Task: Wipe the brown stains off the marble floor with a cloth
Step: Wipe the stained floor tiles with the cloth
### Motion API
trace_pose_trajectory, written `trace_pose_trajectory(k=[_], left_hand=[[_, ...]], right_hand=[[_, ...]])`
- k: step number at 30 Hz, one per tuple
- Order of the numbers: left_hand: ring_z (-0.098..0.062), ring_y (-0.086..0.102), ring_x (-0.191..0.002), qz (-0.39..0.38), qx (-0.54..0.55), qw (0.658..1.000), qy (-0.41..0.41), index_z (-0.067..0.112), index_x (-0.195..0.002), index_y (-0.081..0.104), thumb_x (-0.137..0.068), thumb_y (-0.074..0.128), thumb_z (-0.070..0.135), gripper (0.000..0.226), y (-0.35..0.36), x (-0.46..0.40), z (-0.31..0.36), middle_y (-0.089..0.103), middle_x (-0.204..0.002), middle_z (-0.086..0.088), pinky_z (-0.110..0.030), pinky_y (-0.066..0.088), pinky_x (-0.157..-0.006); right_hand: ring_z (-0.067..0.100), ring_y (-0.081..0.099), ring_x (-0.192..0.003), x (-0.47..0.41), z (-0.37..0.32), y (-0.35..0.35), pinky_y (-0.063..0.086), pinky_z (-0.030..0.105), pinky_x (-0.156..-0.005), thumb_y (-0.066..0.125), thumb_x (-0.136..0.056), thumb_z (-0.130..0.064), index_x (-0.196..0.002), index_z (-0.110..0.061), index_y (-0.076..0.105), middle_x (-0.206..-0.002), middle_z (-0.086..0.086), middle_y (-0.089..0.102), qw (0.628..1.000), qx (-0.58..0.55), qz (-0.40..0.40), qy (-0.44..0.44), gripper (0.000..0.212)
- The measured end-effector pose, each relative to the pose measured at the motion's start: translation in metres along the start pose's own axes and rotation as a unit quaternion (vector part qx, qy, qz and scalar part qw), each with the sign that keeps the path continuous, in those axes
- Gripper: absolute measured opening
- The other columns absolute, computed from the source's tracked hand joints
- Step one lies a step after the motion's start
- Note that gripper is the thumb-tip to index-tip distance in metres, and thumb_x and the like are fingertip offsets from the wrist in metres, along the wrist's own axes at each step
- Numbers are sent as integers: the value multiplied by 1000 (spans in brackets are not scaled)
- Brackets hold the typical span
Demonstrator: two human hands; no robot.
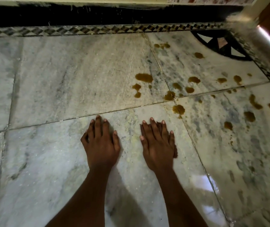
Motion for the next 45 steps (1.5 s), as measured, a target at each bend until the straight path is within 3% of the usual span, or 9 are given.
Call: trace_pose_trajectory(k=[7, 12, 16, 19, 27, 33, 37, 40, 45], left_hand=[[-33, 42, -154, -1, 20, 1000, 10, 11, -153, 51, -103, 41, 46, 62, -5, 0, 1, 46, -166, -12, -52, 33, -114], [-40, 59, -109, 12, -30, 996, 81, 9, -120, 62, -93, 49, 40, 44, -12, -45, -2, 62, -124, -14, -50, 42, -91], [-37, 48, -143, 22, -25, 992, 118, 11, -147, 53, -96, 48, 40, 58, -7, -108, -20, 48, -162, -10, -54, 38, -111], [-33, 35, -158, -2, -8, 995, 102, 15, -160, 42, -102, 38, 45, 65, 6, -129, -30, 36, -173, -7, -54, 31, -120], [-26, 24, -164, -29, 21, 996, 88, 24, -165, 36, -106, 31, 46, 63, 7, -134, -30, 26, -177, -1, -56, 25, -126], [-23, 21, -165, -35, 23, 996, 82, 26, -166, 34, -106, 31, 46, 63, 10, -135, -32, 22, -179, 1, -55, 23, -126], [-25, 24, -164, -27, 15, 996, 84, 25, -165, 36, -105, 34, 44, 62, 12, -137, -33, 25, -178, -1, -56, 26, -123], [-26, 25, -164, -32, 14, 996, 78, 25, -164, 37, -105, 35, 44, 62, 11, -136, -33, 24, -178, 0, -57, 26, -122], [-25, 25, -164, -31, -3, 997, 74, 26, -165, 37, -105, 36, 44, 62, 12, -137, -33, 23, -179, 1, -56, 27, -121]], right_hand=[[21, 11, -164, 0, 0, -4, 18, 56, -129, 24, -112, -55, -165, -44, 25, -176, -14, 18, 1000, -21, 5, -13, 55], [20, 11, -164, 0, 2, -1, 17, 55, -129, 23, -111, -57, -164, -45, 27, -176, -14, 19, 999, -28, 12, -9, 55], [17, 8, -165, 0, 1, -2, 16, 54, -130, 21, -111, -59, -164, -46, 27, -176, -16, 18, 999, -38, 10, -8, 55], [15, 4, -165, -1, 4, 1, 13, 52, -131, 20, -112, -57, -164, -47, 25, -176, -17, 16, 999, -42, 5, -6, 54], [19, 9, -165, -3, 0, 2, 19, 52, -129, 26, -111, -46, -166, -45, 22, -177, -12, 12, 1000, -13, 16, 13, 55], [38, 3, -164, -88, -29, 12, 13, 65, -128, 28, -110, -48, -168, -30, 24, -178, 4, 11, 978, -24, 67, 196, 60], [38, 6, -164, -124, -75, 18, 10, 65, -127, 29, -111, -49, -166, -36, 27, -178, 0, 15, 998, 3, 31, 52, 57], [27, -1, -165, -98, -70, 10, 7, 63, -128, 23, -112, -51, -167, -44, 14, -178, -8, 7, 998, 16, -23, -59, 56], [28, 0, -165, -118, -51, 11, 5, 64, -129, 22, -111, -54, -167, -42, 18, -178, -7, 7, 1000, 13, -16, -2, 57]])
Point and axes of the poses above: each hand's wrist, its own x-axis away from the middle knuckle, its own y-axis out of the palm, z = x × y, the point moved 4 cm from there along -x, towards the middle knuckle
